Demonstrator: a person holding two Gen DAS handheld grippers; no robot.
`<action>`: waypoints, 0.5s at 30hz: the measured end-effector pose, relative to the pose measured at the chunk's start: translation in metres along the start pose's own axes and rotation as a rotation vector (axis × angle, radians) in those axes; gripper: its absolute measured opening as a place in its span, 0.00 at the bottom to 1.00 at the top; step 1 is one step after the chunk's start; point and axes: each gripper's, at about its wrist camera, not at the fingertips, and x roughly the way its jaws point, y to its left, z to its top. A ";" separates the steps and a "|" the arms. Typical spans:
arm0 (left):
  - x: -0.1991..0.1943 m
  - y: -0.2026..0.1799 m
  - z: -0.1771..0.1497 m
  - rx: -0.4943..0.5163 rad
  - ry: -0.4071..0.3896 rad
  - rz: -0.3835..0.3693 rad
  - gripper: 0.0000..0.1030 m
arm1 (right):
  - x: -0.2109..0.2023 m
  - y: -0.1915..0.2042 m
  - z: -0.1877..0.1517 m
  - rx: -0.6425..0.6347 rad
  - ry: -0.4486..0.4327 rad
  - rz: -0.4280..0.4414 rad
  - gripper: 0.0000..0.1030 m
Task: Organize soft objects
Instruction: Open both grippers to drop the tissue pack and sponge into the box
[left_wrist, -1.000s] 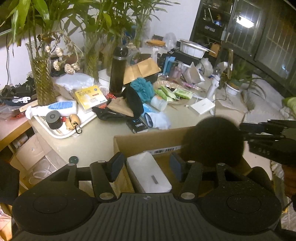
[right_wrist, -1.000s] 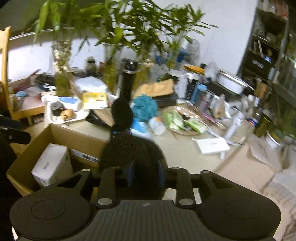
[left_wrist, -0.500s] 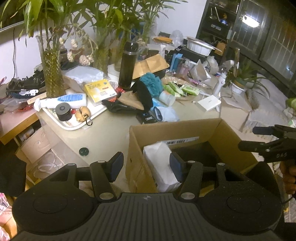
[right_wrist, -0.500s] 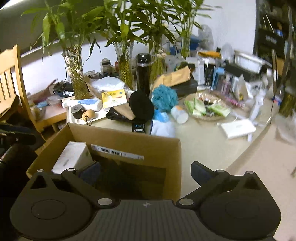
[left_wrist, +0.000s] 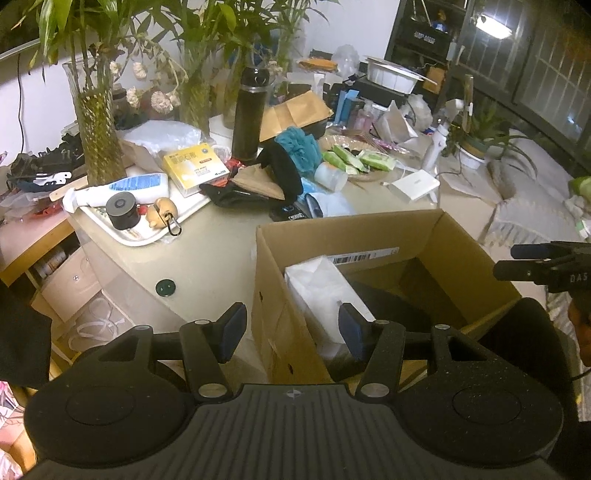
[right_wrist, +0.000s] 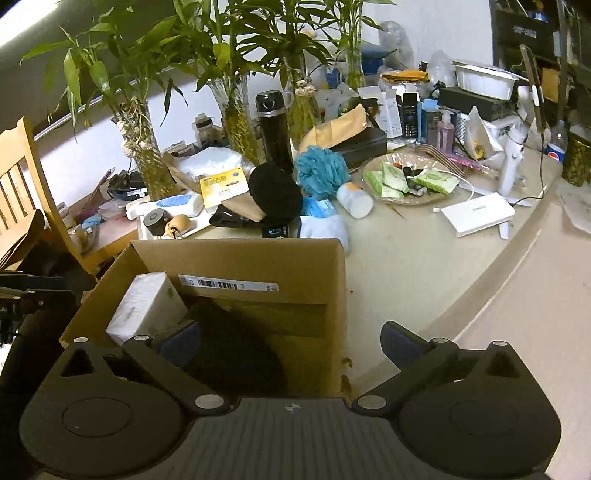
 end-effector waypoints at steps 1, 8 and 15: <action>0.000 0.001 -0.001 0.000 0.002 -0.001 0.53 | 0.000 0.000 -0.001 0.001 0.002 -0.001 1.00; 0.001 0.000 -0.002 -0.003 0.011 0.000 0.53 | 0.004 -0.002 -0.003 0.006 0.010 0.006 1.00; 0.005 -0.002 -0.003 -0.001 0.021 0.006 0.53 | 0.006 -0.006 -0.003 0.016 0.013 0.006 1.00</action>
